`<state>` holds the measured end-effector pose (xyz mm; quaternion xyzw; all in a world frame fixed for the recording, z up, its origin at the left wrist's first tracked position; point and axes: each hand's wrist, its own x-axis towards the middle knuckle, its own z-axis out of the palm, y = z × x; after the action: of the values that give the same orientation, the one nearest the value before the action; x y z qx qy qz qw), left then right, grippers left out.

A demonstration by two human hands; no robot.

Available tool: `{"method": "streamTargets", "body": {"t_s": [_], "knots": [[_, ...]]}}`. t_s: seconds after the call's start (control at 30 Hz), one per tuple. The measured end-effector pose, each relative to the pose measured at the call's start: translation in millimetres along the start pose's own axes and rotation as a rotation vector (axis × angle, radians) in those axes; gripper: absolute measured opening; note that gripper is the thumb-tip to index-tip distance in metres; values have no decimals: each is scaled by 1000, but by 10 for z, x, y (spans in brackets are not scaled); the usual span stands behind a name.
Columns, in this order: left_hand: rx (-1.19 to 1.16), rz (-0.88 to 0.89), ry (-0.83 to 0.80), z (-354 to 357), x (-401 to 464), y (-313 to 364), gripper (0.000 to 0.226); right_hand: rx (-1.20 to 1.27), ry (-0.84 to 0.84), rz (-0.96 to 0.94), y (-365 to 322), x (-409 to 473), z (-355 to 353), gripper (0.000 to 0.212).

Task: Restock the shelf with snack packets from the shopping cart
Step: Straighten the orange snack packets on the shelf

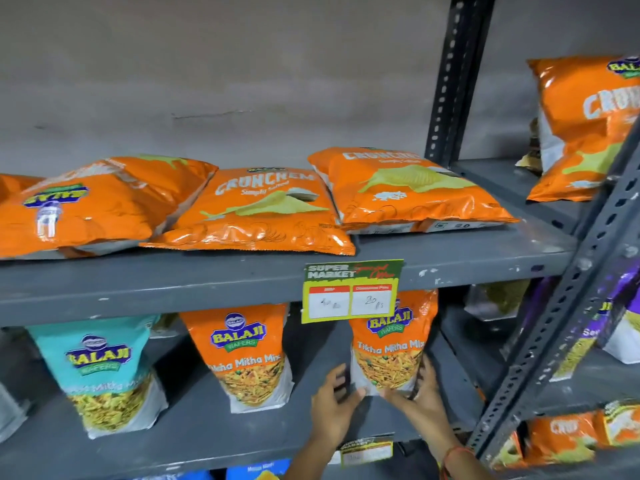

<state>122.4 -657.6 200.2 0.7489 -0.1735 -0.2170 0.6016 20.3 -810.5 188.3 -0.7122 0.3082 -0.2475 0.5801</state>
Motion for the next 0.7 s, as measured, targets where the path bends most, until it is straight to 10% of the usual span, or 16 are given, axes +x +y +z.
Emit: {"method": "streamTargets", "body": {"t_s": [0.27,0.7], "knots": [[3,11,189,-1330,-622,-206,31,-110,504,-173,-414,-902,1210,101],[72,-179,683,-4643,-1831,-941,15,-143,-519,-336,-712,-2382,4232,58]]}}
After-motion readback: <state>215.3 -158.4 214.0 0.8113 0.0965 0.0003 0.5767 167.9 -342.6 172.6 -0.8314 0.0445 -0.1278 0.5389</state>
